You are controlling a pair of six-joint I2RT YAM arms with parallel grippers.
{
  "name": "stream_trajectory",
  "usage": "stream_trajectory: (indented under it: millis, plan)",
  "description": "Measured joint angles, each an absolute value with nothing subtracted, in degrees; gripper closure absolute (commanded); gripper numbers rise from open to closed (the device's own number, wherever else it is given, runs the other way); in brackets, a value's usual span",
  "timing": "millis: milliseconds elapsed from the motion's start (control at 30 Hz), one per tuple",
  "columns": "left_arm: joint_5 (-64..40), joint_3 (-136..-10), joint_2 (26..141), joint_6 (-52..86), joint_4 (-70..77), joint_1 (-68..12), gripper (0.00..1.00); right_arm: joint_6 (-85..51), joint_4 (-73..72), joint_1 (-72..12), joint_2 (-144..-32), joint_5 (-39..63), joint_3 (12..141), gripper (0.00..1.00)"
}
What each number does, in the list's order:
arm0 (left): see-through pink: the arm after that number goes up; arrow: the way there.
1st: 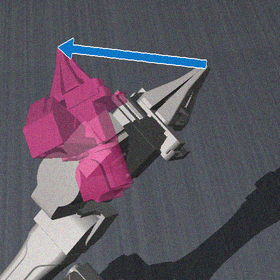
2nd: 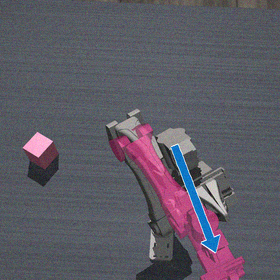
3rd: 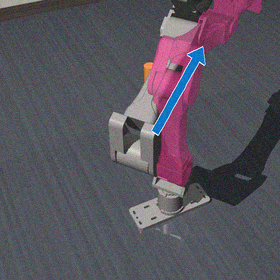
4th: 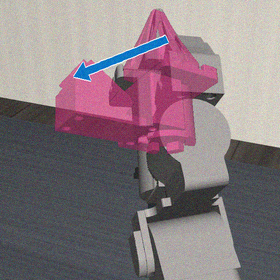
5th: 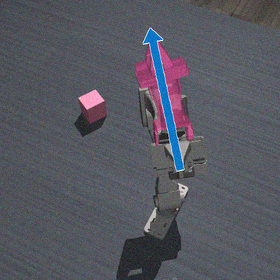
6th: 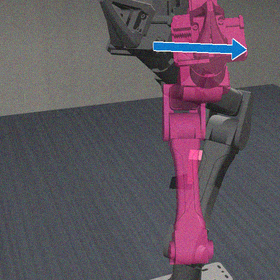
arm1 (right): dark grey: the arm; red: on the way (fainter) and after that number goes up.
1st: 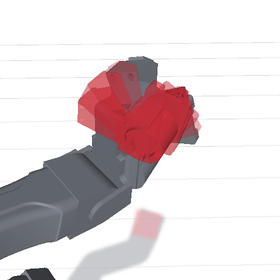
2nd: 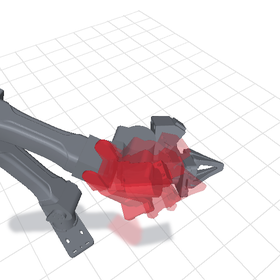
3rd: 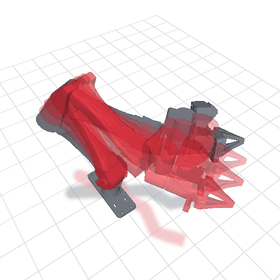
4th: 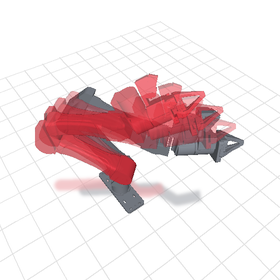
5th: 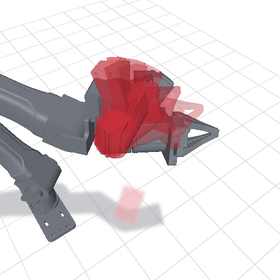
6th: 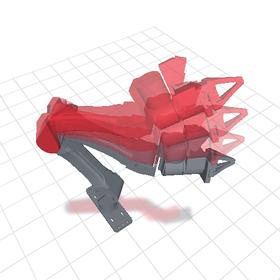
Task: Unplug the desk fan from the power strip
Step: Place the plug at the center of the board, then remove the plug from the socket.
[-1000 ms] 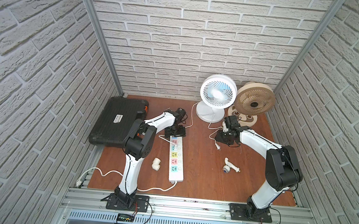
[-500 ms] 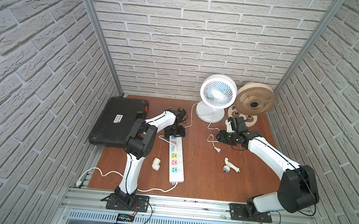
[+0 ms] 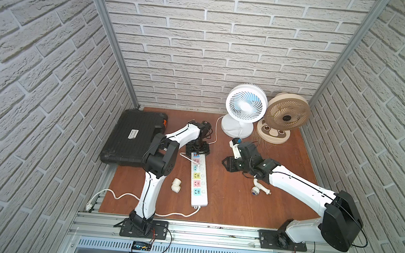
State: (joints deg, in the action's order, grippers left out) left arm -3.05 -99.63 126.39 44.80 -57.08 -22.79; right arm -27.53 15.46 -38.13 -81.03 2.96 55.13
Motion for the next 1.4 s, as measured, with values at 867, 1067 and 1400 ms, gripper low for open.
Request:
stream_trajectory:
  millis: [867, 1067, 1400]
  plan:
    - [-7.51, -102.02, 128.46, 43.64, -59.51, -21.10, 1.00, -25.85, 9.87, -52.07, -107.02, -6.48, 70.17, 0.49]
    - [-8.03, -102.30, 128.68, 43.35, -59.77, -20.82, 1.00, -25.50, 10.50, -52.12, -110.24, -8.03, 73.23, 0.52]
    - [-8.73, -102.65, 128.95, 43.09, -60.07, -20.51, 1.00, -24.95, 12.71, -52.14, -113.27, -10.11, 75.99, 0.68]
